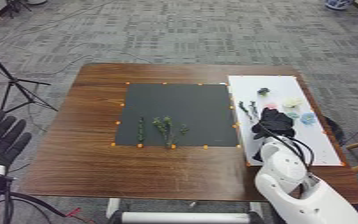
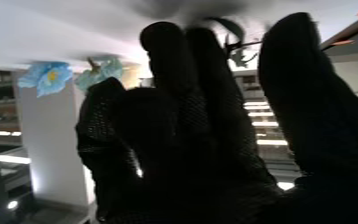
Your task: Arrange flowers
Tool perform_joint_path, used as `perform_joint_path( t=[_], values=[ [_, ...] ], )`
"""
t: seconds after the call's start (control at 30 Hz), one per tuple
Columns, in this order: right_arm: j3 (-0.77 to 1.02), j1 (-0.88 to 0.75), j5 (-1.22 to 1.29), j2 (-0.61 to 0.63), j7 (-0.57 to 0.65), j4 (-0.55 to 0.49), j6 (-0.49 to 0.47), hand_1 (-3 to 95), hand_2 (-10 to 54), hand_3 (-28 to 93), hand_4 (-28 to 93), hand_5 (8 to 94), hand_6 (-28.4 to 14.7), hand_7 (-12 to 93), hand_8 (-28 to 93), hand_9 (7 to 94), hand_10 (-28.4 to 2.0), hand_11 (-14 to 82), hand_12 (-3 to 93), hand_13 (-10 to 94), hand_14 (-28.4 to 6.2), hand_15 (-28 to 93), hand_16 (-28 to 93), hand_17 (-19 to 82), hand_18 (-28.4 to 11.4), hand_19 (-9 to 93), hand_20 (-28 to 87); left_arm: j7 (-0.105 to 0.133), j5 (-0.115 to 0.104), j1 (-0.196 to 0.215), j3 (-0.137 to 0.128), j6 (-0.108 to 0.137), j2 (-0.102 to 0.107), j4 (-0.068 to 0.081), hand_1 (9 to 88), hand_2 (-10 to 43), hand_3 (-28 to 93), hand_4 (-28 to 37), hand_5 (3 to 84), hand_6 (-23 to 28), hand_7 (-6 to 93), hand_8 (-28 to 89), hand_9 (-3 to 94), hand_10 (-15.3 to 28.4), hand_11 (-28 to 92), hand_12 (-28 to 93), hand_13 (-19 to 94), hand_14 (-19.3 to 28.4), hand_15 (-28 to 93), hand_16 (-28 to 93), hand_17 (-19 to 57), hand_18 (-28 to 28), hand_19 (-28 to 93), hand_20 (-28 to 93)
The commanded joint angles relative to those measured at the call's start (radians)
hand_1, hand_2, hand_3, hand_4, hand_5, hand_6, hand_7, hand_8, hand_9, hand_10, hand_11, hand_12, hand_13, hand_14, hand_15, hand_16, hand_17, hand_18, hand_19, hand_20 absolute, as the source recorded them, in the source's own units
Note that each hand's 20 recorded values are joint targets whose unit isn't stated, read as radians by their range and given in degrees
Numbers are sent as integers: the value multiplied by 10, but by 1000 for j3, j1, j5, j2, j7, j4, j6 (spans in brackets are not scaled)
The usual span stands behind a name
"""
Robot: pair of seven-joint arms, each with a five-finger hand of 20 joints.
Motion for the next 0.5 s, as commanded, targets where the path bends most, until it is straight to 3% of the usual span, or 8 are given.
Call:
perform_joint_path(
  t=[0.03, 0.17, 0.43, 0.5],
  values=[
    [-66, -2, -4, -9, -14, 50, -8, 553, -95, 591, -280, 755, -52, 215, 97, 799, -146, 252, 259, 773, -97, 713, 304, 374, -284, 879, 333, -1, -2, 0, -2, 3, -6, -2, 231, 181, 657, -283, 376, 82, 103, -66, 333, 139, 166, 142, 237, 134, 249, -12, -31, 105, 169, 129],
    [-59, -19, 13, 1, -78, 45, 42, 589, -95, 627, -276, 803, -33, 245, 121, 860, -123, 207, 364, 790, -90, 702, 319, 380, -280, 878, 338, 6, -5, 9, 0, 6, -6, -5, 232, 181, 656, -283, 376, 82, 102, -66, 334, 139, 167, 142, 237, 134, 249, -12, -31, 105, 169, 129],
    [-50, -45, 25, 25, -118, -5, 159, 595, -95, 659, -282, 824, -26, 257, 137, 891, -105, 194, 406, 805, -78, 688, 327, 381, -271, 869, 352, 10, -3, 22, 0, 3, -7, -10, 235, 186, 656, -283, 376, 82, 102, -66, 334, 139, 168, 142, 237, 134, 251, -12, -31, 105, 170, 129],
    [-49, -57, 15, 34, -116, -28, 226, 594, -95, 666, -282, 825, -26, 258, 145, 893, -104, 195, 409, 806, -78, 686, 329, 382, -271, 868, 354, 14, -4, 23, 1, 2, -5, -9, 234, 185, 656, -283, 376, 82, 102, -66, 334, 139, 168, 141, 237, 134, 251, -13, -31, 105, 171, 129]
  ],
)
